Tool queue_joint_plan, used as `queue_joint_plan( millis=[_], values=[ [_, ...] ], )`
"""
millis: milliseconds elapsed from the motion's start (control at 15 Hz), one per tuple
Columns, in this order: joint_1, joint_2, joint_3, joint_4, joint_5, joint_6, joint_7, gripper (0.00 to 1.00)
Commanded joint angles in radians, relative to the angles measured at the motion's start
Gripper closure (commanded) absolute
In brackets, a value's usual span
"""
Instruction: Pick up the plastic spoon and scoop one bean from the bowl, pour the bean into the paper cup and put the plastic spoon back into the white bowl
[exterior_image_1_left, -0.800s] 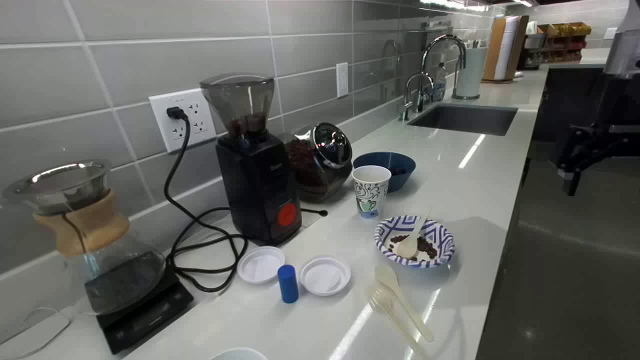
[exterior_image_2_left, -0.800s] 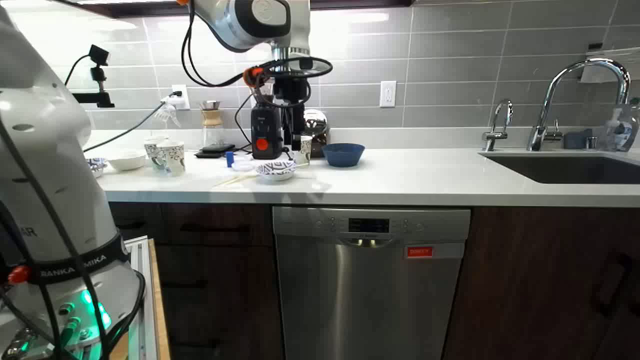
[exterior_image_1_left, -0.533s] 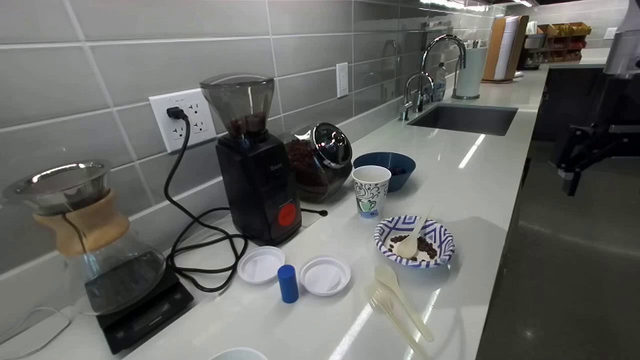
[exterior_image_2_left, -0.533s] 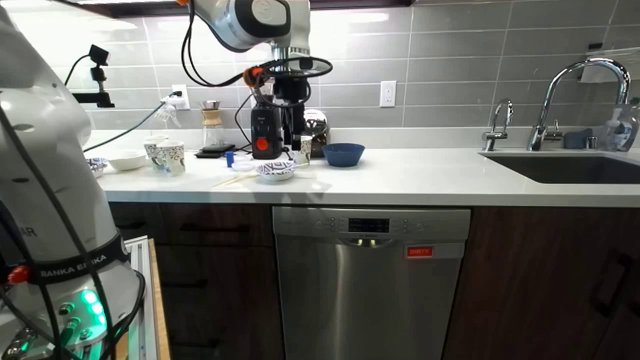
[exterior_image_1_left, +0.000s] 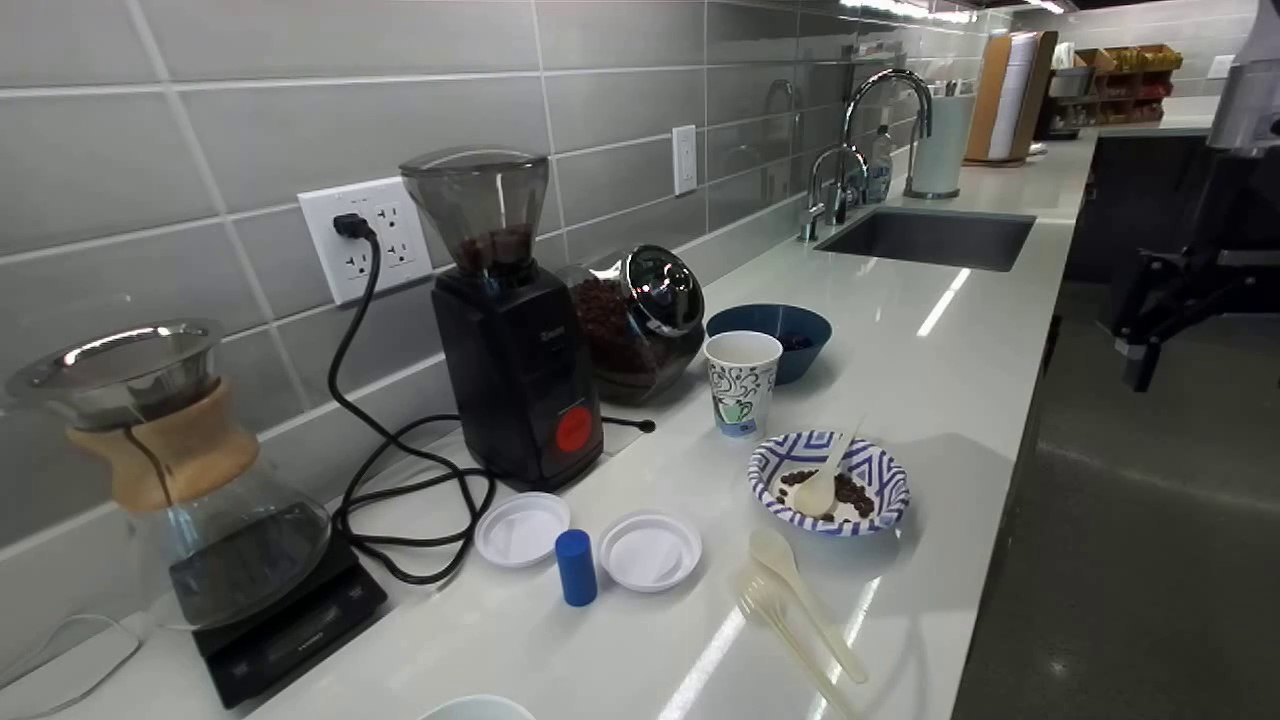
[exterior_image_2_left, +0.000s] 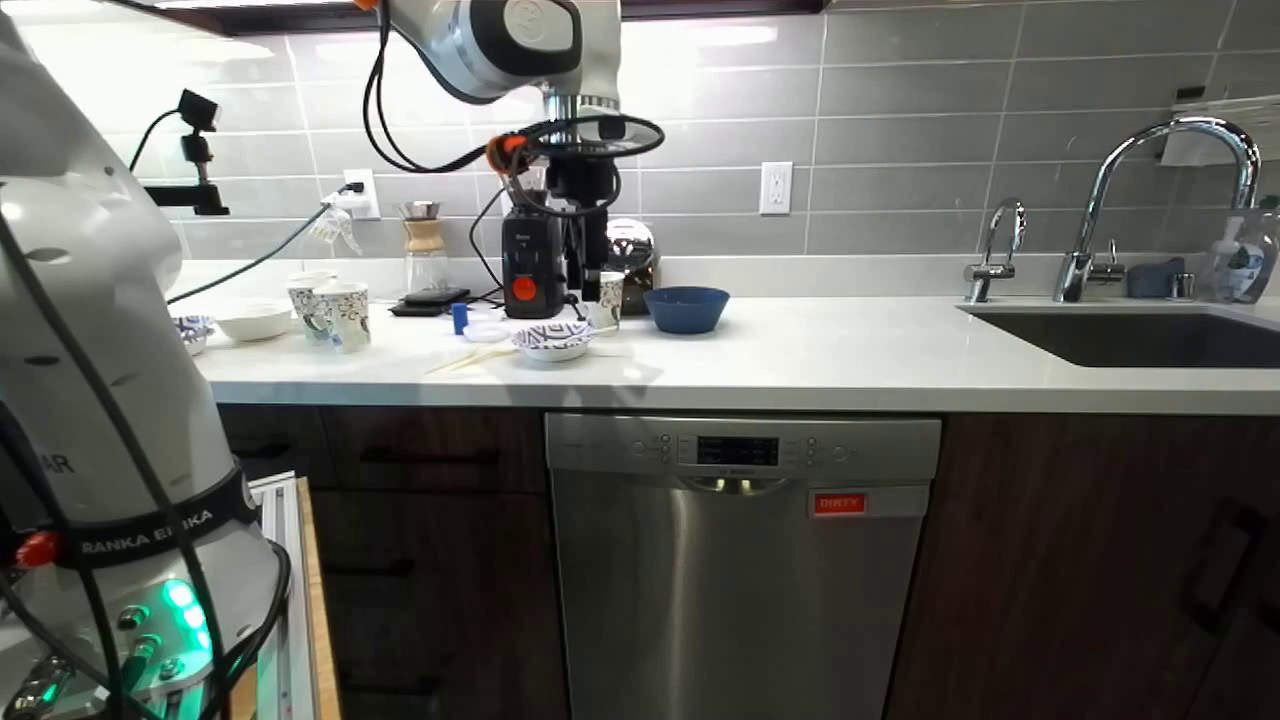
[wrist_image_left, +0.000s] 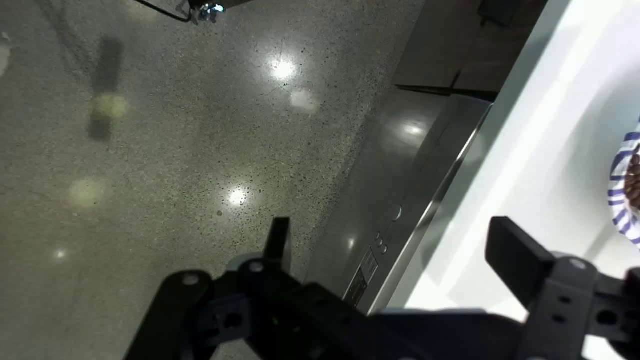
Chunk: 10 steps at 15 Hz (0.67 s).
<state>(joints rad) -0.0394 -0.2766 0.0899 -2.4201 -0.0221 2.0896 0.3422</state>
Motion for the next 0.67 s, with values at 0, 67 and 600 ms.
queue_joint_plan(
  millis=[0,67,600],
  values=[
    [0.034,0.083,0.007,0.104,0.054,-0.052,0.025,0.00],
    [0.047,0.111,0.013,0.144,0.078,-0.083,0.031,0.00],
    [0.148,0.316,0.073,0.376,0.153,-0.221,0.326,0.00]
  ],
)
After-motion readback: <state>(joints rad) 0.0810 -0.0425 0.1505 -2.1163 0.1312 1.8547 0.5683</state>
